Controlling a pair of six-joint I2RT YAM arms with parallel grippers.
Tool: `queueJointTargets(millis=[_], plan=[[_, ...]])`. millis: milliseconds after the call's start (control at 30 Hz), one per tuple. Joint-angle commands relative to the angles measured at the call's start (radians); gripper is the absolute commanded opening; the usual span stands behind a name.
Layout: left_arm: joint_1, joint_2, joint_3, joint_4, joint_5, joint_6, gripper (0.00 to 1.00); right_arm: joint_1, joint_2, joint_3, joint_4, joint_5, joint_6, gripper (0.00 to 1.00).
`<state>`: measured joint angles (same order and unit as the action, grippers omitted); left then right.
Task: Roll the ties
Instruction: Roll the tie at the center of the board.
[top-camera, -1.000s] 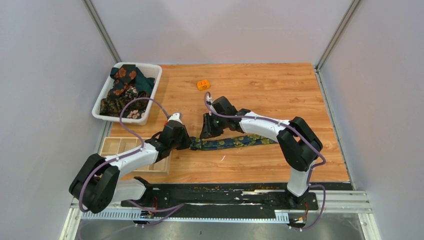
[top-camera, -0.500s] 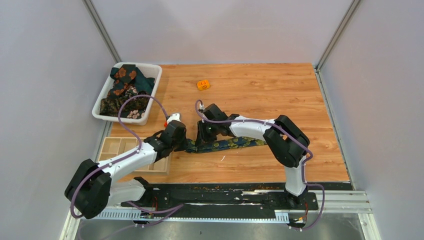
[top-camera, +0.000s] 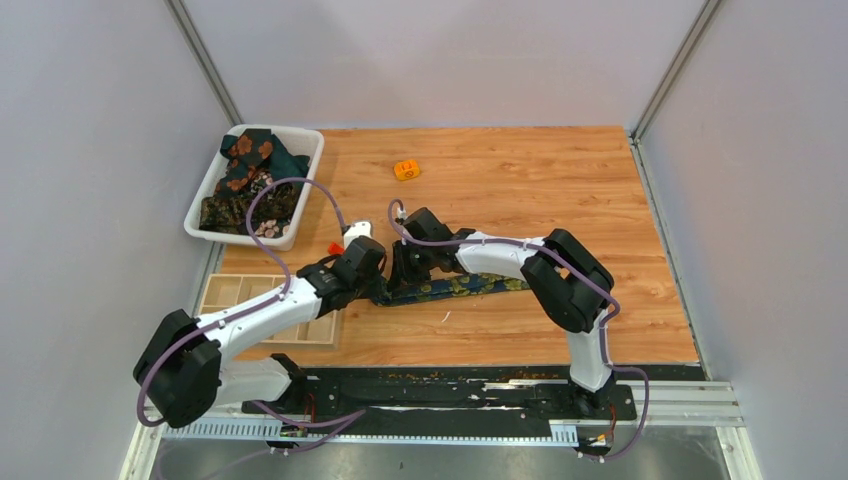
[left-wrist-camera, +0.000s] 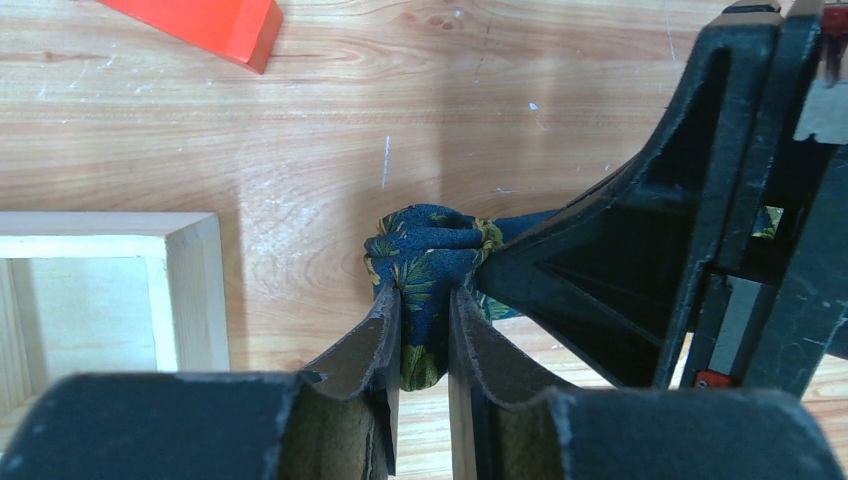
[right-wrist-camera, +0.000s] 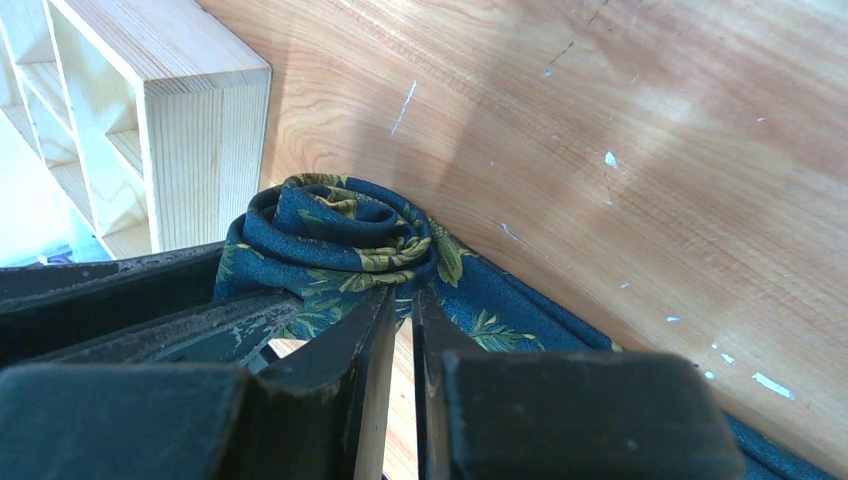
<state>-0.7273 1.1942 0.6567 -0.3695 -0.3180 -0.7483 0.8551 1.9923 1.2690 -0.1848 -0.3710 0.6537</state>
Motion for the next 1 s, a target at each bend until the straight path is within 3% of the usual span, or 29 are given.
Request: queueJointTargets(millis=[0, 633, 967], plan=[[-0.036, 0.032, 0.069, 0.012, -0.018, -0.034, 0.07, 0.007, 0.005, 0.008, 0.056, 0.001, 0.018, 0.13], [-0.106, 0.161, 0.143, 0.024, -0.032, -0.049, 0.06, -0.042, -0.062, -0.083, 0.049, -0.007, -0.027, 0.13], [-0.148, 0.255, 0.183, -0.003, -0.096, -0.06, 0.05, -0.099, -0.196, -0.126, -0.047, 0.058, -0.088, 0.13]])
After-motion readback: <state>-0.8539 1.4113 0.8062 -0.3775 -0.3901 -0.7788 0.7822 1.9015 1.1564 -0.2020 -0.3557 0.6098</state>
